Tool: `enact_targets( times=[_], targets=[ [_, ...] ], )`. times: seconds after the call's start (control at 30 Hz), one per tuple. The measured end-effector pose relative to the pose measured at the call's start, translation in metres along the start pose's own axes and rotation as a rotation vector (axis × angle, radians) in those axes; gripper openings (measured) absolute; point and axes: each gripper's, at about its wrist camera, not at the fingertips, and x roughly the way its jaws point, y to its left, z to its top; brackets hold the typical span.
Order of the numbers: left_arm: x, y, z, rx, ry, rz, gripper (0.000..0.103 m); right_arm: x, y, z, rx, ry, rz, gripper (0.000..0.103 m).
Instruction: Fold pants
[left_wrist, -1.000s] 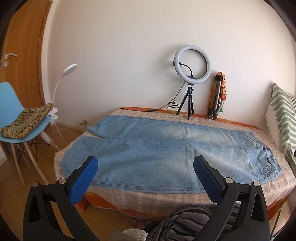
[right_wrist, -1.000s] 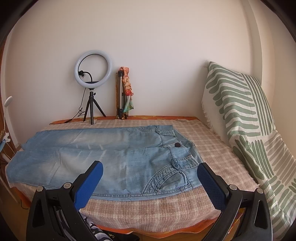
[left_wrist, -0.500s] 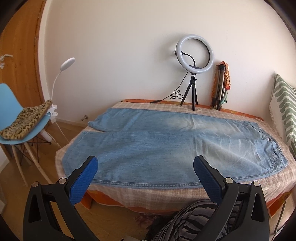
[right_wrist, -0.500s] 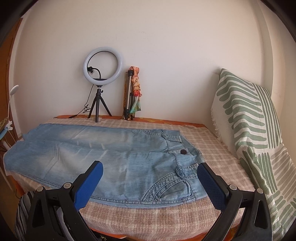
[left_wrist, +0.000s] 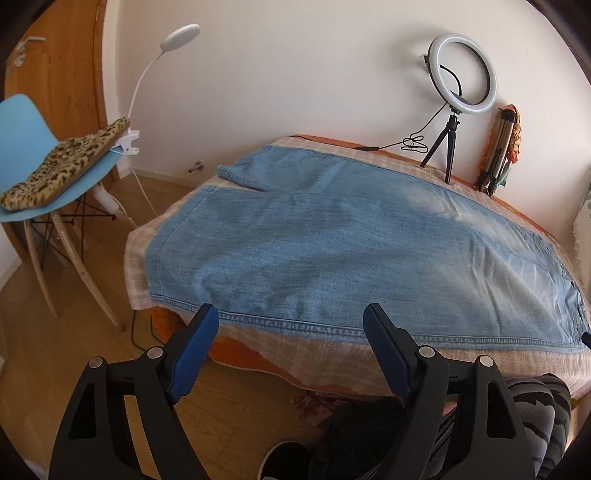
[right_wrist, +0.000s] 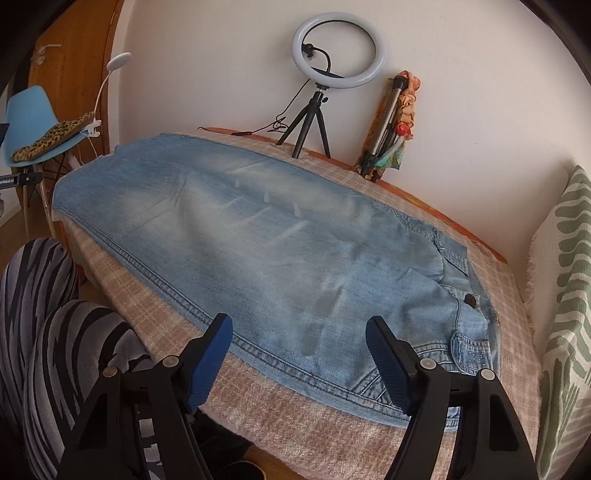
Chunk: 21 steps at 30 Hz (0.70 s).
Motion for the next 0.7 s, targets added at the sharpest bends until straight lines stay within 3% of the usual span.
enact_targets(
  times=[0.17, 0.5, 0.7],
  targets=[
    [0.025, 0.038, 0.001, -0.104, 0.058, -0.023, 0.060, 0.024, 0.022, -0.001, -0.118, 0.078, 0.088, 0.065],
    [0.065, 0.109, -0.002, -0.300, 0.124, -0.036, 0.059, 0.065, 0.042, 0.009, -0.171, 0.173, 0.128, 0.065],
    [0.091, 0.142, -0.016, -0.483, 0.152, -0.131, 0.059, 0.075, 0.051, 0.022, -0.194, 0.178, 0.109, 0.064]
  ],
)
